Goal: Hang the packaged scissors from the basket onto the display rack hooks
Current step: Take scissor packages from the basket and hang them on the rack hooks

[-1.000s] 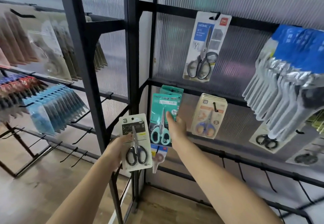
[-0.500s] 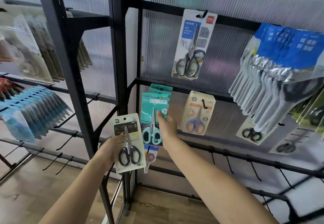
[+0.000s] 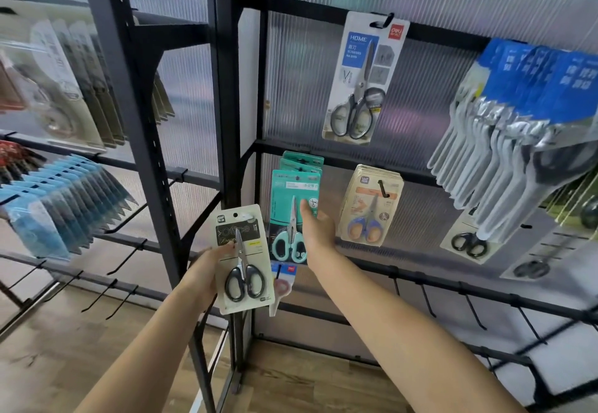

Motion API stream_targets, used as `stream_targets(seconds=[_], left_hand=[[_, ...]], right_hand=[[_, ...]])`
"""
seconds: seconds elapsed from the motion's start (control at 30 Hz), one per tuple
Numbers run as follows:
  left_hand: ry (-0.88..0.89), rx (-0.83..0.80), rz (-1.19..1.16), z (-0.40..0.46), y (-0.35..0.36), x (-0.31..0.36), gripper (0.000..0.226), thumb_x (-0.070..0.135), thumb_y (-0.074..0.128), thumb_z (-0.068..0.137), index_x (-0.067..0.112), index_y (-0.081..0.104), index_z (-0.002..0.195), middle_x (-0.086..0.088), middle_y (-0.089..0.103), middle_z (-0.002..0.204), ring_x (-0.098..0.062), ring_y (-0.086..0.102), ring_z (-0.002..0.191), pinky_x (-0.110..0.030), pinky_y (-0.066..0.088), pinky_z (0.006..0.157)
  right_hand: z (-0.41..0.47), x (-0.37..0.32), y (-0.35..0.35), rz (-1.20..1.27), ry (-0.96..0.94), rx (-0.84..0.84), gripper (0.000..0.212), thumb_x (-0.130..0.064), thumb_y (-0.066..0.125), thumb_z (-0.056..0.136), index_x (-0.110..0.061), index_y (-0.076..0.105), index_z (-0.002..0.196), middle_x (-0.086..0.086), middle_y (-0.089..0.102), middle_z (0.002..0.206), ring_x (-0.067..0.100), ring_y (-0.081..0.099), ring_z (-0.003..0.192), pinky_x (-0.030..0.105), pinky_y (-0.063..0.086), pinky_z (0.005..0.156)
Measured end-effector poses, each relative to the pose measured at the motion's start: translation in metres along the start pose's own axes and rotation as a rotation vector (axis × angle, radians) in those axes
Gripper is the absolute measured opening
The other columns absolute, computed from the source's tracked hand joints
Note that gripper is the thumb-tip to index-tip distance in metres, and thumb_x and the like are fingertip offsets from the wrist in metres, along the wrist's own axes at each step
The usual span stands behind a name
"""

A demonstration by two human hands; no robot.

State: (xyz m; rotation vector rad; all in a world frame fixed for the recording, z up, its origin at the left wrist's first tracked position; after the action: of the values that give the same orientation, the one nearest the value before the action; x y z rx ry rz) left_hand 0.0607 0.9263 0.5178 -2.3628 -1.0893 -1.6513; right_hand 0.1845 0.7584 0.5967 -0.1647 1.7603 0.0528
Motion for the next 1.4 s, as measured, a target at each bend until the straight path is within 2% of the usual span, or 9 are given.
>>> stream_targets(seconds=[0.17,0.27,0.57,0.73,0.83,0.97,1.07,1.27,1.4], left_hand=[[0.002,0.002,0.009,-0.002,-0.004,-0.002,0.037,0.022,0.059,0.088,0.010,0.057,0.124,-0.014,0.069,0.111,-0.034,0.065,0.104,-0.048,0.048,0.093],[0.005,-0.010,0.013,-0.003,-0.004,-0.002,0.038,0.022,0.059,0.089,0.009,0.057,0.124,-0.015,0.067,0.115,-0.034,0.064,0.105,-0.044,0.050,0.088],[0.004,0.011,-0.004,-0.005,-0.003,0.000,0.028,0.018,0.057,0.090,0.011,0.059,0.117,-0.014,0.070,0.109,-0.033,0.065,0.101,-0.041,0.051,0.080],[-0.010,0.028,0.016,-0.001,-0.002,-0.002,0.035,0.021,0.057,0.090,0.008,0.059,0.122,-0.015,0.069,0.111,-0.035,0.063,0.105,-0.041,0.050,0.086],[-0.010,0.025,0.019,0.001,0.000,-0.003,0.036,0.022,0.058,0.090,0.007,0.059,0.122,-0.016,0.068,0.113,-0.036,0.062,0.108,-0.047,0.046,0.097],[-0.003,0.010,0.010,0.003,0.002,-0.002,0.034,0.023,0.059,0.088,0.009,0.059,0.120,-0.015,0.069,0.112,-0.035,0.064,0.105,-0.052,0.044,0.099],[0.006,-0.029,0.011,0.003,0.009,0.002,0.036,0.021,0.058,0.088,0.007,0.058,0.122,-0.014,0.070,0.109,-0.034,0.065,0.103,-0.049,0.046,0.096],[0.055,-0.051,-0.014,0.000,0.022,0.015,0.018,0.014,0.054,0.092,0.010,0.063,0.107,-0.014,0.071,0.103,-0.028,0.068,0.089,-0.036,0.052,0.074],[0.083,-0.099,-0.022,-0.004,0.033,0.027,0.014,0.015,0.054,0.093,0.013,0.063,0.104,-0.010,0.073,0.098,-0.025,0.071,0.086,-0.033,0.054,0.068]], right_hand=[[0.000,0.003,0.001,0.015,-0.017,0.022,0.025,-0.043,0.049,0.095,-0.021,0.058,0.086,0.006,0.070,0.097,0.024,0.069,0.087,0.039,0.057,0.078],[-0.004,-0.001,0.000,-0.026,-0.074,0.076,0.027,-0.044,0.048,0.095,-0.021,0.059,0.084,0.005,0.070,0.095,0.022,0.068,0.084,0.040,0.057,0.077],[-0.013,-0.016,-0.007,-0.011,-0.168,0.153,0.028,-0.042,0.049,0.095,-0.022,0.059,0.079,-0.010,0.063,0.075,0.011,0.065,0.072,0.024,0.051,0.057],[-0.004,-0.031,-0.004,-0.002,-0.180,0.115,0.026,-0.037,0.050,0.095,-0.020,0.057,0.077,0.004,0.068,0.085,0.022,0.068,0.083,0.039,0.055,0.073],[-0.001,-0.042,-0.002,0.019,-0.191,0.091,0.031,-0.039,0.052,0.095,-0.019,0.053,0.071,0.006,0.068,0.086,0.014,0.066,0.072,0.030,0.052,0.062],[0.007,-0.049,-0.005,-0.008,-0.200,0.126,0.039,-0.042,0.054,0.092,-0.014,0.045,0.067,0.014,0.068,0.082,0.027,0.068,0.077,0.031,0.047,0.059],[0.007,-0.056,-0.005,-0.039,-0.252,0.134,0.038,-0.041,0.055,0.092,-0.017,0.046,0.064,0.006,0.065,0.075,0.025,0.068,0.076,0.037,0.052,0.061],[0.008,-0.059,-0.004,-0.085,-0.371,0.158,0.038,-0.039,0.054,0.093,-0.018,0.043,0.064,0.023,0.064,0.083,0.040,0.063,0.081,0.048,0.051,0.062],[0.012,-0.068,-0.007,-0.104,-0.403,0.105,0.019,-0.025,0.053,0.096,-0.015,0.046,0.081,0.010,0.063,0.090,0.023,0.065,0.082,0.032,0.051,0.064]])
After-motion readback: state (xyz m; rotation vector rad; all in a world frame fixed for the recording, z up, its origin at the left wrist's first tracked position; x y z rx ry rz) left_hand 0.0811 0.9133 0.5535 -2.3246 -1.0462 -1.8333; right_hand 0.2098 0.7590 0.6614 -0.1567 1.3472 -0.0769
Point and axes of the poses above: each hand's wrist, its own z-axis towards the middle knuckle, its own y-axis out of the palm, x = y × z, the point moved 9 cm from there along z, towards the middle knuckle
